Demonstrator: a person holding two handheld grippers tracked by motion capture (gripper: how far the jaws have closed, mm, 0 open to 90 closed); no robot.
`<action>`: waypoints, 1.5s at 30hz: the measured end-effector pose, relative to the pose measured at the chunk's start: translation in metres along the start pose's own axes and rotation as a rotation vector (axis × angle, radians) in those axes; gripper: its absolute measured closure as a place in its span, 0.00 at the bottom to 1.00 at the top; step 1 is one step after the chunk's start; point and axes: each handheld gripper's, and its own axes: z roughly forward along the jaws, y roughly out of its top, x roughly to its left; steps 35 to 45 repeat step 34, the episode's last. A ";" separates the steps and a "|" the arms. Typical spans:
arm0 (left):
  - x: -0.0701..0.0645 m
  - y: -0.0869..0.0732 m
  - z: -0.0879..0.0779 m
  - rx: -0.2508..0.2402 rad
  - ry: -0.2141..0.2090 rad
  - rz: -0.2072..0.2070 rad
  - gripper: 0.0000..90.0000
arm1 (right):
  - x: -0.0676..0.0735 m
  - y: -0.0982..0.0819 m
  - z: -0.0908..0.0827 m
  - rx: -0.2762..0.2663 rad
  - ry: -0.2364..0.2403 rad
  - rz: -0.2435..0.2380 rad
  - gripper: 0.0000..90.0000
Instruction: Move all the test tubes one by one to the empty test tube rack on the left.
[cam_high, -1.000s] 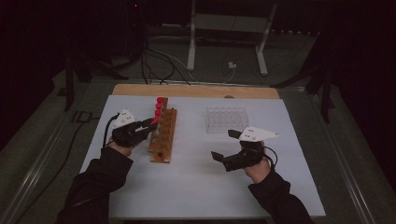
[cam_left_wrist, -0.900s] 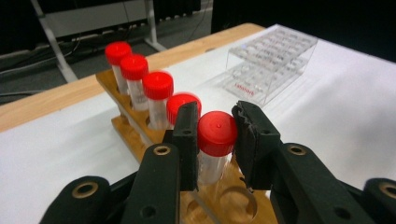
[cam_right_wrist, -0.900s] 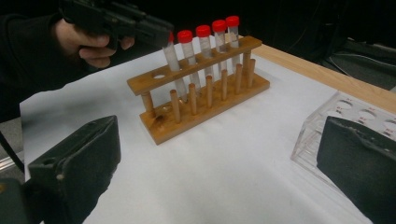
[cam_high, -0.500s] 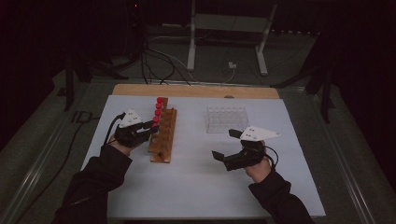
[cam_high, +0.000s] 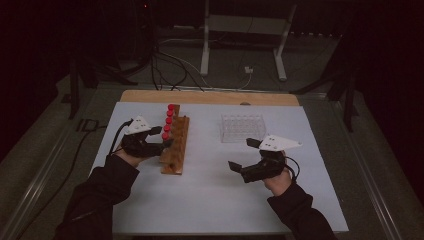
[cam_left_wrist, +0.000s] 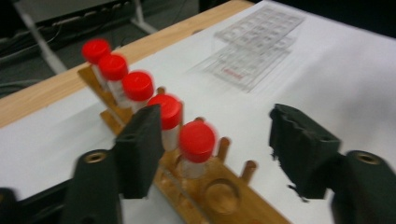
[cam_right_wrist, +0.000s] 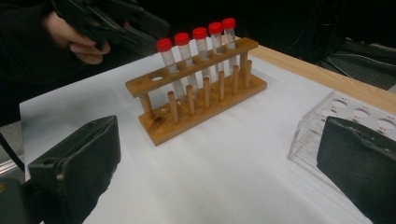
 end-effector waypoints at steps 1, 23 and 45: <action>-0.001 0.001 -0.004 -0.008 -0.017 0.000 0.28 | 0.000 0.000 -0.001 -0.001 0.000 0.001 0.00; -0.061 -0.044 -0.026 -0.053 -0.234 0.017 0.01 | 0.000 -0.014 -0.007 0.007 -0.024 0.000 0.00; -0.078 -0.077 -0.012 -0.020 -0.257 0.054 0.01 | -0.001 -0.017 -0.005 0.007 -0.019 -0.004 0.00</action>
